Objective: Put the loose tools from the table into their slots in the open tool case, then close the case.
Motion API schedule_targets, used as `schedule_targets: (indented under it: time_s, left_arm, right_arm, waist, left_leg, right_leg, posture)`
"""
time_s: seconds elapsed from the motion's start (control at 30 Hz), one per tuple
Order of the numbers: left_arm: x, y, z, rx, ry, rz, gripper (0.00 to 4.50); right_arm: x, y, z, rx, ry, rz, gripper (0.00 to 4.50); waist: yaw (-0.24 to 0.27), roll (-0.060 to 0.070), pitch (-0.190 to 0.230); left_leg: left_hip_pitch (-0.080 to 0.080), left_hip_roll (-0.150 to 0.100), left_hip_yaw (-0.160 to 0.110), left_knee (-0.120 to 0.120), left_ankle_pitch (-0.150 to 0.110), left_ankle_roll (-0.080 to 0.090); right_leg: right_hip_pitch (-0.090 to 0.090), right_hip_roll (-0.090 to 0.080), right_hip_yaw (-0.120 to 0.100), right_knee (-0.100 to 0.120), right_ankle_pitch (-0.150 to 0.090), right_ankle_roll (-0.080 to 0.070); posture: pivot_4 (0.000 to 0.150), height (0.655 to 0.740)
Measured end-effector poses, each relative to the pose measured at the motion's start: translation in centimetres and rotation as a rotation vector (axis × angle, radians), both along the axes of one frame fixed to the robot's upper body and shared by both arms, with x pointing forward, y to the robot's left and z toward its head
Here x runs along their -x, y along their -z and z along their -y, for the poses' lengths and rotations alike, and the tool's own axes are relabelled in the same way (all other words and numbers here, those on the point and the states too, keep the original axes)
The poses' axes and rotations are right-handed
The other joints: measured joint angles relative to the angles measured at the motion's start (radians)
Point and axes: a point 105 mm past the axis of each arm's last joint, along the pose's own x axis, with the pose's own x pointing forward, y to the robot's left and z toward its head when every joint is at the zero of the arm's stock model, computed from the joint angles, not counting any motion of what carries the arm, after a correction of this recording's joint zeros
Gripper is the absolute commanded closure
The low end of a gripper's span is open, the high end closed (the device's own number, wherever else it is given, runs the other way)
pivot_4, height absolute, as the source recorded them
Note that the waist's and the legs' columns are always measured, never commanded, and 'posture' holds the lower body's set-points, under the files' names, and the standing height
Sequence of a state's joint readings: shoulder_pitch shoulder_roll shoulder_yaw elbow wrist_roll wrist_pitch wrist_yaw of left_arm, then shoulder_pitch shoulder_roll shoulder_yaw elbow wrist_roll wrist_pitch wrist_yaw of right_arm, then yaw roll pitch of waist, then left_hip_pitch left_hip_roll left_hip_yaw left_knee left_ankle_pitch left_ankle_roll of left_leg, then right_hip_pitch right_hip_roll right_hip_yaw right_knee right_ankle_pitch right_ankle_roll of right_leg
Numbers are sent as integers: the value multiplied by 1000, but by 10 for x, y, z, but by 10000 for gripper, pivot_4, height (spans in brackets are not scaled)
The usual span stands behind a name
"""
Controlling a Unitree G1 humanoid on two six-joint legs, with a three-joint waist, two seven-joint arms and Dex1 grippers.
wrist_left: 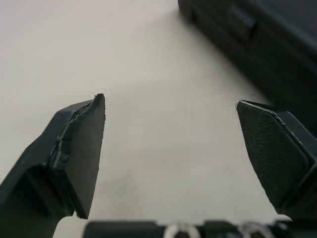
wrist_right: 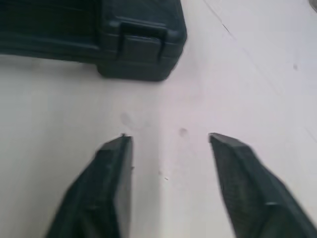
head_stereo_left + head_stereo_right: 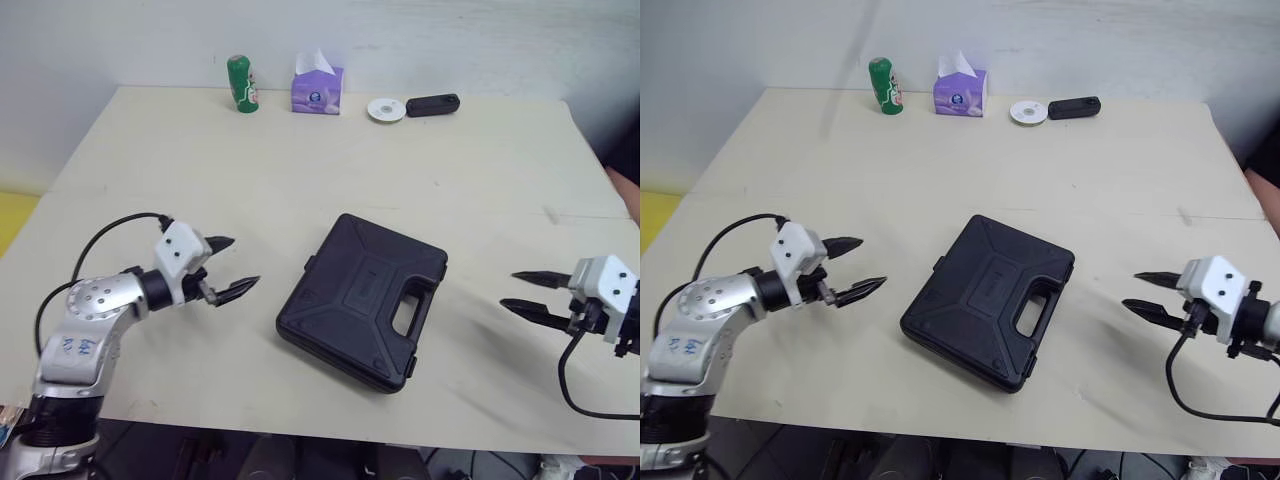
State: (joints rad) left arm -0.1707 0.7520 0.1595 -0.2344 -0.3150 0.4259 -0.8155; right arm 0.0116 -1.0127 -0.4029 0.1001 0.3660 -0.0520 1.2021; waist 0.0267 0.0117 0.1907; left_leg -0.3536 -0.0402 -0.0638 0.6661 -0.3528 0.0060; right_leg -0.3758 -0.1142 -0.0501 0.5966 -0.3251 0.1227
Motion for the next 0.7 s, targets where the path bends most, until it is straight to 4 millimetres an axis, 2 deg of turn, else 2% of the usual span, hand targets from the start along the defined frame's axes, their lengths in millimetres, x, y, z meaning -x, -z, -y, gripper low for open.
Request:
schedule_targets:
  time_s: [0.03, 0.17, 0.3, 0.4, 0.7]
  left_arm:
    - [3, 4, -2, -14, 2, -16, 0]
    - [7, 9, -7, -28, 2, -17, 0]
    - [3, 8, -23, -26, -63, -6, 0]
    - [0, 11, -30, -38, -103, -11, 0]
    - [-2, 9, -31, -51, -103, -4, 0]
  right_arm:
    - [0, 0, 4, 10, 5, 0, 268]
    - [-3, -6, 15, 31, 17, 27, 268]
    - [-9, -16, 23, 60, 31, 75, 268]
    - [-12, -16, 27, 70, 38, 83, 268]
    - [-20, -12, 21, 72, 34, 87, 268]
  waist:
    - [-1, 0, 0]
    - [-3, 1, 0]
    - [-4, 1, 0]
    - [-4, 1, 0]
    - [-3, 1, 0]
  left_leg:
    - [0, 0, 0, 0, 0, 0]
    - [0, 0, 0, -1, 0, 0]
    - [0, 0, 0, 0, 0, 0]
    - [0, 0, 0, 0, 0, 0]
    - [0, 0, 0, 0, 0, 0]
  right_leg:
    - [0, 0, 0, 0, 0, 0]
    - [-1, 0, 0, 0, 0, 0]
    - [-1, 0, 0, 0, 0, 0]
    - [-1, 0, 0, 1, 0, 0]
    - [-1, 0, 0, 5, 0, 0]
  posture:
    - [1500, 7400]
    - [1500, 7400]
    - [1500, 7400]
    - [1500, 7400]
    - [1500, 7400]
